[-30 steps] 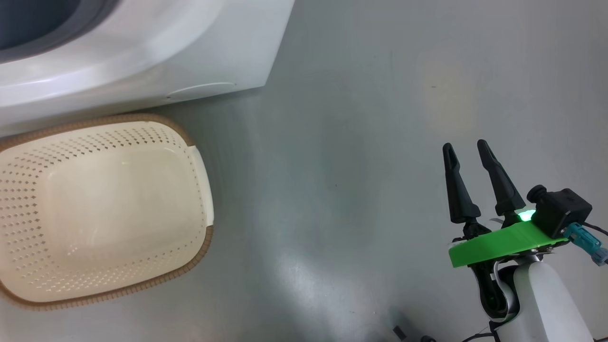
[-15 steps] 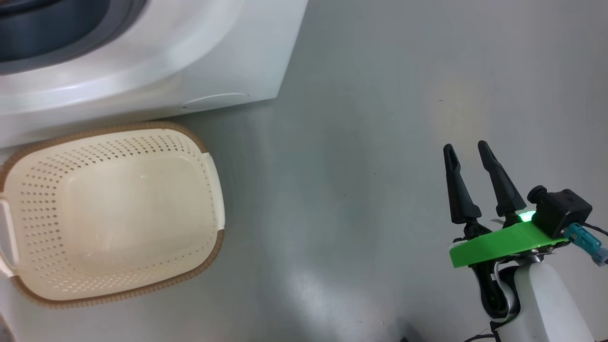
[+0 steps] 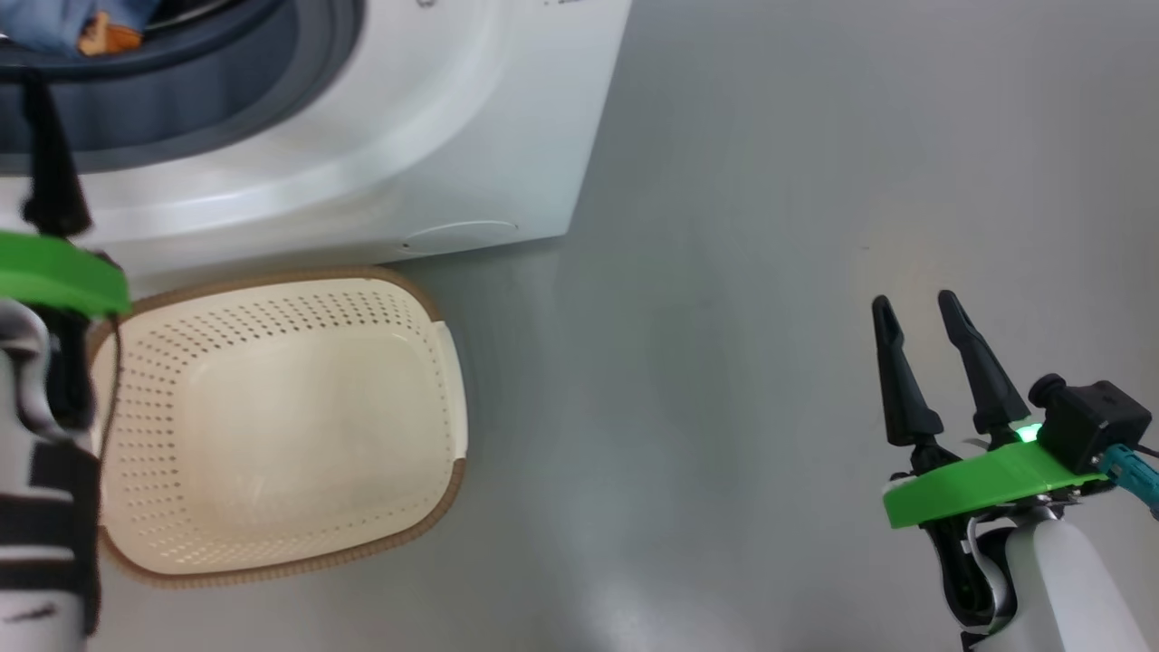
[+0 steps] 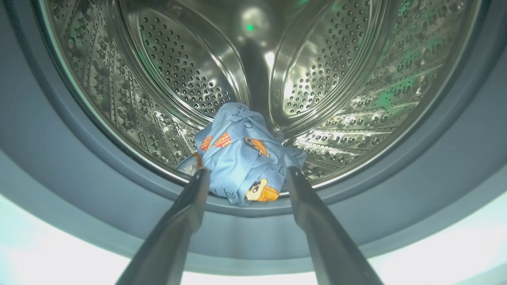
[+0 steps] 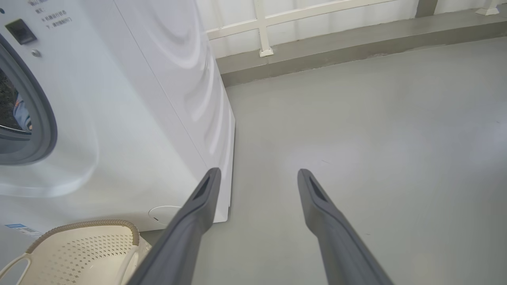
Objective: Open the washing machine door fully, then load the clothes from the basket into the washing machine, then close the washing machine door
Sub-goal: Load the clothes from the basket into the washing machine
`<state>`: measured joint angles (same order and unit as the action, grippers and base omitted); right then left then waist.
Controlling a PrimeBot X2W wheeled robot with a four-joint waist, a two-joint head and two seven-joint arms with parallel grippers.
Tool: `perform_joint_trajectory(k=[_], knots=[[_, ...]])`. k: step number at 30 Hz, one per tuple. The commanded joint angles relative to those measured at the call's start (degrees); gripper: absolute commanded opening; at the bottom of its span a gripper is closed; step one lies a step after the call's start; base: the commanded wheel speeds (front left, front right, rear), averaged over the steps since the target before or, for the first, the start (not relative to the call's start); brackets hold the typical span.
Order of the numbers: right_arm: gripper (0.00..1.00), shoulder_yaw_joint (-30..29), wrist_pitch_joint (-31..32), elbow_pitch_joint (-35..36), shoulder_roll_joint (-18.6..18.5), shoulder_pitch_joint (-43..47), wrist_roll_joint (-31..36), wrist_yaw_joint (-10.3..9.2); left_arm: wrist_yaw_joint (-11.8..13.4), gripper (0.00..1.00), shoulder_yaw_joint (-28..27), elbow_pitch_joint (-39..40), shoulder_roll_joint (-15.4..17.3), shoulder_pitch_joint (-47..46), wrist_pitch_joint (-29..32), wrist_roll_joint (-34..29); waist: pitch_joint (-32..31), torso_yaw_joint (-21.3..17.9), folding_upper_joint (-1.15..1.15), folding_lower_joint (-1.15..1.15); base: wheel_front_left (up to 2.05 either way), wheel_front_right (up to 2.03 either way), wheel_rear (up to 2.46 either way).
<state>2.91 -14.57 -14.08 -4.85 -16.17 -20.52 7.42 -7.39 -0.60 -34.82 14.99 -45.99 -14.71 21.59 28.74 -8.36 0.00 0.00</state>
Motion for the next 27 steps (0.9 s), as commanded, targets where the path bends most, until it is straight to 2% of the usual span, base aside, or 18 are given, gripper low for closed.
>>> perform_joint_trajectory(k=[1, 6, 15, 27], knots=[[1.0, 0.9, -0.43, 1.21, -0.56, 1.57, 0.95, 0.07, -0.1, 1.0, -1.29, 1.96, 2.24, 1.63, -0.29, 0.16, -1.58, 1.52, 0.0, 0.0, 0.0, 0.0, 0.0], [1.0, 0.45, -0.43, 0.84, -1.25, 2.34, 0.84, 0.07, -0.1, 1.0, -0.52, 4.75, 0.86, 7.0, -0.29, -0.49, -3.53, 3.19, 0.0, 0.0, 0.0, 0.0, 0.0], [1.0, -0.23, -0.43, -0.04, -2.57, 4.26, 0.02, 0.07, -0.1, 1.0, -2.47, 9.31, -1.83, 15.97, -0.29, -2.95, -7.81, 5.67, 0.0, 0.0, 0.0, 0.0, 0.0], [1.0, -0.97, -0.43, -0.95, -4.75, 8.37, -0.55, 0.07, -0.1, 1.0, -3.84, 14.93, -3.92, 26.84, -0.29, -3.97, -13.71, 8.23, 0.0, 0.0, 0.0, 0.0, 0.0]])
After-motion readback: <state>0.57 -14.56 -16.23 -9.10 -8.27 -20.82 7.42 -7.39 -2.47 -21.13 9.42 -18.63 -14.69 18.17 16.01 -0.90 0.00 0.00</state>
